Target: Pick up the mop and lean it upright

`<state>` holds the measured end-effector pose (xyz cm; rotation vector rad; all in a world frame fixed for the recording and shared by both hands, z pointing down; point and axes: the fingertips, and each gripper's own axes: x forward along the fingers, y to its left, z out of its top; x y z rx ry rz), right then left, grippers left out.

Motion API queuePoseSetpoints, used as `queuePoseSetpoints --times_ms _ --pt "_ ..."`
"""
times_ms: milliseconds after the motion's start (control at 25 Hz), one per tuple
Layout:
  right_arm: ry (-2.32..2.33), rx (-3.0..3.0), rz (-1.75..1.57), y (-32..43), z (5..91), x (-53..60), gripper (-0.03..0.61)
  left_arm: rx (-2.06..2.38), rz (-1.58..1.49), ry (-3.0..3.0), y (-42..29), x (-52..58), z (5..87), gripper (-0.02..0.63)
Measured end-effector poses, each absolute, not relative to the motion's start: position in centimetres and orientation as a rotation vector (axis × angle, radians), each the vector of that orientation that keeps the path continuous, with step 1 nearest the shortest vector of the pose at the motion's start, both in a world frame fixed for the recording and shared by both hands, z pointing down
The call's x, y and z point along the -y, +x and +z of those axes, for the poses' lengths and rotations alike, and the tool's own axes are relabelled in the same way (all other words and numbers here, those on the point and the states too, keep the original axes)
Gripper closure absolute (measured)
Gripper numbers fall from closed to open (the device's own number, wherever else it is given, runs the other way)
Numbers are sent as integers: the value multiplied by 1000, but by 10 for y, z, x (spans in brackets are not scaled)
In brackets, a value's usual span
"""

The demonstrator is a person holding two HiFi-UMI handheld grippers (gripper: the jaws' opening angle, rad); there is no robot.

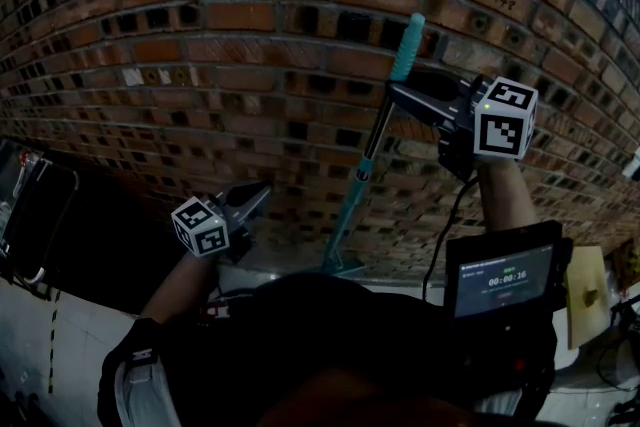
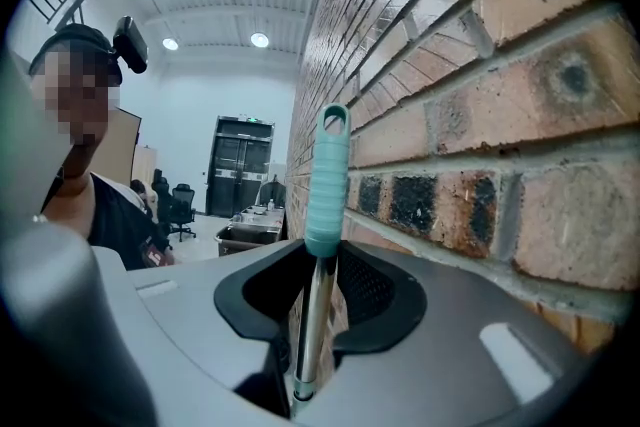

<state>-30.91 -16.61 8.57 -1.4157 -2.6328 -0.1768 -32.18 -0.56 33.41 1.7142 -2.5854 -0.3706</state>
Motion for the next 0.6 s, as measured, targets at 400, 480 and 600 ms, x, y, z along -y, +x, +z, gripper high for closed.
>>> queuePoseSetpoints --times_ms 400,480,600 --pt "-1415 2623 -165 -308 97 165 465 2571 -352 1721 -315 7 338 612" --pt "-1416 2621 -164 -308 103 164 465 2566 -349 1718 -314 7 340 612" --pt "-1426 2617 -167 -307 110 162 465 2563 -345 1720 -314 8 341 612"
